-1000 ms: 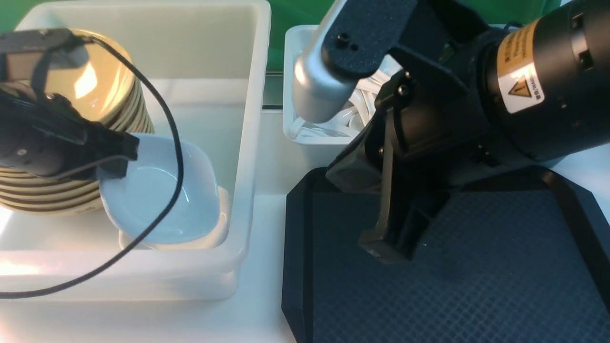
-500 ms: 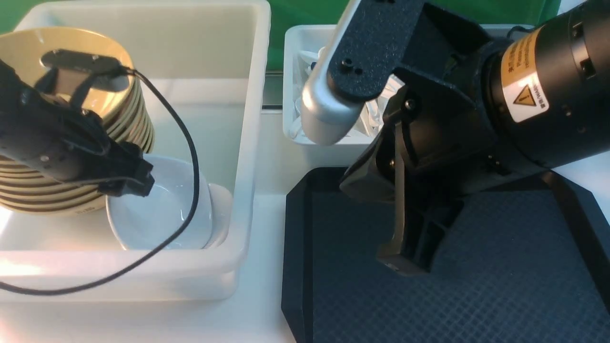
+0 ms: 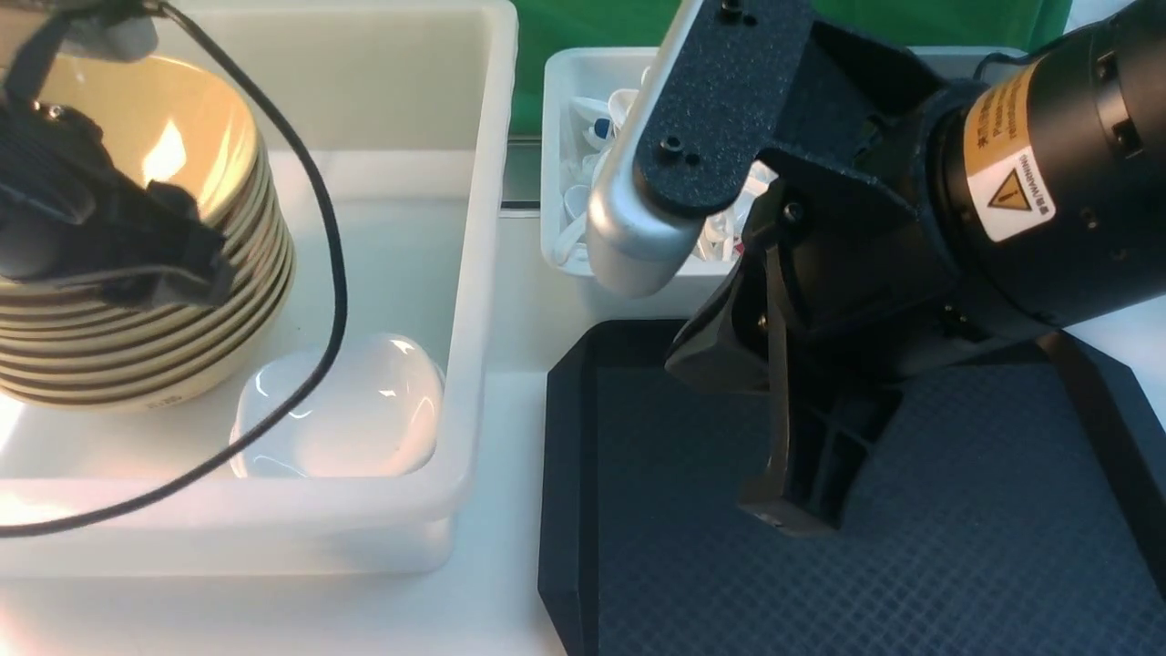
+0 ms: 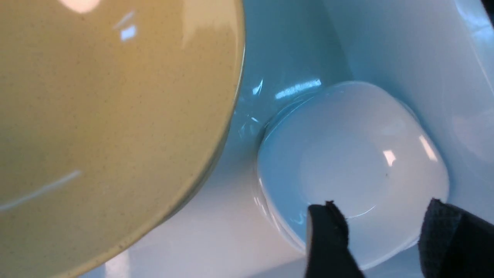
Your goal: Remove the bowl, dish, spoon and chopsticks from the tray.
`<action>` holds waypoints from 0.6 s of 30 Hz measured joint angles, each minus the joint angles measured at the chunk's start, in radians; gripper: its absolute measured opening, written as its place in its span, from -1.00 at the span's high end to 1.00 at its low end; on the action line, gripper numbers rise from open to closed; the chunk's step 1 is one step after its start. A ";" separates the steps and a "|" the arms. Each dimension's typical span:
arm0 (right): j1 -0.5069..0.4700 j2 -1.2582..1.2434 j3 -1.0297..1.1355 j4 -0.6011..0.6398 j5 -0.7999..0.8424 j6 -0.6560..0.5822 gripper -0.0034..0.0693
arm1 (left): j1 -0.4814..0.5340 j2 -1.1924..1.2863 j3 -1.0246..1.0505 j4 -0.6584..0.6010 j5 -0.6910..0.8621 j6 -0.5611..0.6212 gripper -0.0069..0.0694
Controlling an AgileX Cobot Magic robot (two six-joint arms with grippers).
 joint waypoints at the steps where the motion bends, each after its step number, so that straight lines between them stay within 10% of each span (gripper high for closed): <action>1: 0.000 0.000 0.000 -0.007 0.005 0.002 0.78 | -0.011 -0.003 0.013 0.021 -0.005 0.000 0.44; 6: 0.000 -0.045 0.020 -0.062 0.009 0.061 0.78 | -0.074 -0.111 0.136 0.054 -0.053 -0.025 0.82; 18: 0.000 -0.472 0.460 -0.057 -0.384 0.101 0.75 | -0.094 -0.806 0.584 0.197 -0.322 -0.207 0.85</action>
